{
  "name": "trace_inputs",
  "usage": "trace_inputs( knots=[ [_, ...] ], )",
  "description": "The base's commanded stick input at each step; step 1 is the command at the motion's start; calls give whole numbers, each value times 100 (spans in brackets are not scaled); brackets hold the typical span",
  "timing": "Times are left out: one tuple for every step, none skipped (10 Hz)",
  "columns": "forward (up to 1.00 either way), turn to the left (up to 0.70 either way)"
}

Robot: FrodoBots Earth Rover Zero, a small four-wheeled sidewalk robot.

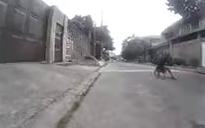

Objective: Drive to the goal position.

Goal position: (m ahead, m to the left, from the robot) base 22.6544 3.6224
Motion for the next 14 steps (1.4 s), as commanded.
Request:
trace_inputs(
  knots=[
    [70,0],
    [70,0],
    [70,-14],
    [70,-31],
    [70,-35],
    [70,-35],
    [70,-35],
    [70,-35],
    [70,-27],
    [70,-20],
    [70,-16],
    [70,-2],
    [70,0],
    [70,0]
  ],
)
